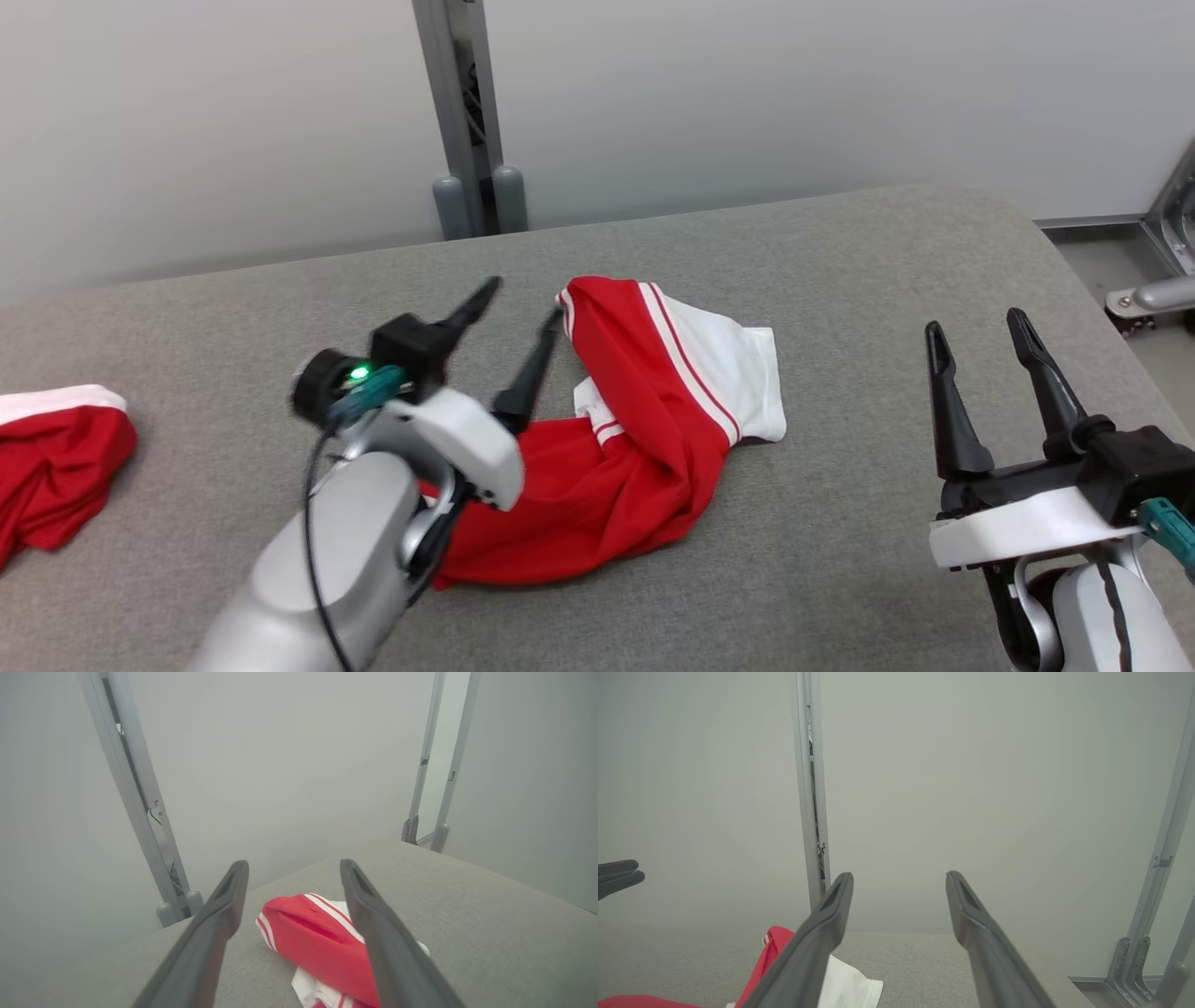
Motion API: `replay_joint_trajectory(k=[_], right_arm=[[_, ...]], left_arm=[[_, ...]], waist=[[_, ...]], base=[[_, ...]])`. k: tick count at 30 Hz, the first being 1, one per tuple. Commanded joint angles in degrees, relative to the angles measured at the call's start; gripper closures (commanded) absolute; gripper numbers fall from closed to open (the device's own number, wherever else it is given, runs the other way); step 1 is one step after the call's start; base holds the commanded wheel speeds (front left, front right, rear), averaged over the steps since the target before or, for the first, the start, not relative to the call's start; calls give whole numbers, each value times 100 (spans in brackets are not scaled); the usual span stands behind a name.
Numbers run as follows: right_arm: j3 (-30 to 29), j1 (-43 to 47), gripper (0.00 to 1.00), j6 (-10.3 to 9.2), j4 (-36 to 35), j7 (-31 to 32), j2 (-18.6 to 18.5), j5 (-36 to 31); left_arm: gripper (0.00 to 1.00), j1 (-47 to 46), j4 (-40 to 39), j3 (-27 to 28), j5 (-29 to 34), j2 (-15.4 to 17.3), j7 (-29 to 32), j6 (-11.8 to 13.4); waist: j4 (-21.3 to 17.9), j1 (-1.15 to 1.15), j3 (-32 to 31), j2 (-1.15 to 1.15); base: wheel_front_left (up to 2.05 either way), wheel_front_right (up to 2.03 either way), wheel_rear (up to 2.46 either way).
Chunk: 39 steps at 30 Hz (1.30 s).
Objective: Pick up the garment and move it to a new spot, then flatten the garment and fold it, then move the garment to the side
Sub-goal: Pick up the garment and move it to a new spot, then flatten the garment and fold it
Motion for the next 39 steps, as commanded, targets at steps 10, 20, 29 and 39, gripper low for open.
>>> replay_joint_trajectory(k=[10,20,29,39], right_arm=[[-164,238,0,1,-93,-15,-39,-149],[-299,404,0,1,-56,-16,-38,-227],[-245,362,0,1,12,-16,-39,-198],[-397,15,0,1,834,-16,-102,-139]], left_arm=[[0,1838,-1851,1737,1025,499,-15,862],[0,3339,-2450,3197,1738,-183,-16,529],[0,3283,-2299,3565,2060,-387,-16,183],[0,3157,-2169,3402,2099,-414,-16,68]], waist=[[419,0,-55,0],[590,0,-128,0],[610,0,-100,0],[881,0,136,0]], base=[[0,0,0],[0,0,0],[0,0,0],[0,0,0]])
